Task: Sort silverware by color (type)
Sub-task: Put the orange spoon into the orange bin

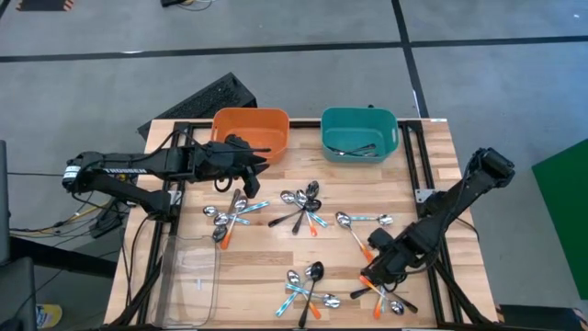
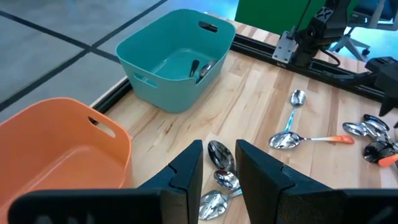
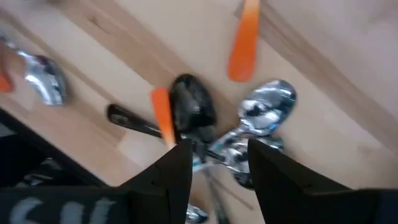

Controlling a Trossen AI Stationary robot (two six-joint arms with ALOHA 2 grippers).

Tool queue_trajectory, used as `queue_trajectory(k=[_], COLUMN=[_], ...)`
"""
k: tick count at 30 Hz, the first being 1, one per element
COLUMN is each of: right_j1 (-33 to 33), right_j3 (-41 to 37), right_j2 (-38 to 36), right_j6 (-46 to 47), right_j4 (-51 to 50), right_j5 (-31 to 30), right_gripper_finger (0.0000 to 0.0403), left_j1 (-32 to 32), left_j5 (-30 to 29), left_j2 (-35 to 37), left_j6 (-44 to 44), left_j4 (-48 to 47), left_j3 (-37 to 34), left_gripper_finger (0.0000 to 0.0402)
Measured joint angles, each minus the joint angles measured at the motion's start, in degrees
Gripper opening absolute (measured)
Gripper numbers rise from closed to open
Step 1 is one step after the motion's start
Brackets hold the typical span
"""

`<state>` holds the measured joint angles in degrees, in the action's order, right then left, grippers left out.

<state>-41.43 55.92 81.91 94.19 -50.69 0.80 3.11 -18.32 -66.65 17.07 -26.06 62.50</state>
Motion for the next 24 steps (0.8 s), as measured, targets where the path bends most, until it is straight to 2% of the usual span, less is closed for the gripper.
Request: queue_trajectory(k=[4, 8, 13, 19, 24], right_j1=[0.4, 2.7, 10.0, 20.3, 23.9], right_j3=[0.0, 0.0, 0.0, 0.0, 0.0], right_j2=[0.0, 0.0, 0.8, 5.5, 10.6], right_j6=[-0.2, -1.4, -12.5, -26.7, -29.8], right_j4=[0.2, -0.1, -0.2, 3.9, 5.8], right_j5=[-2.5, -7.5, -14.4, -11.6, -6.7], right_gripper_finger=[0.0175, 0.0175, 0.0175, 0.0176, 0.0186], left_j1=[0.0, 0.0, 0.0, 0.0, -0.1], left_j5=[-0.1, -0.7, -3.0, -3.4, -3.2], left_j2=[0.0, 0.0, 0.0, 0.0, 0.0], left_j6=[0.0, 0.5, 0.5, -0.2, 0.0], left_j4=[0.0, -0.1, 0.0, 0.0, -0.5], left_j3=[0.0, 0.0, 0.0, 0.0, 0.0], left_gripper_finger=[0.0083, 0.0083, 0.0083, 0.0083, 0.0083])
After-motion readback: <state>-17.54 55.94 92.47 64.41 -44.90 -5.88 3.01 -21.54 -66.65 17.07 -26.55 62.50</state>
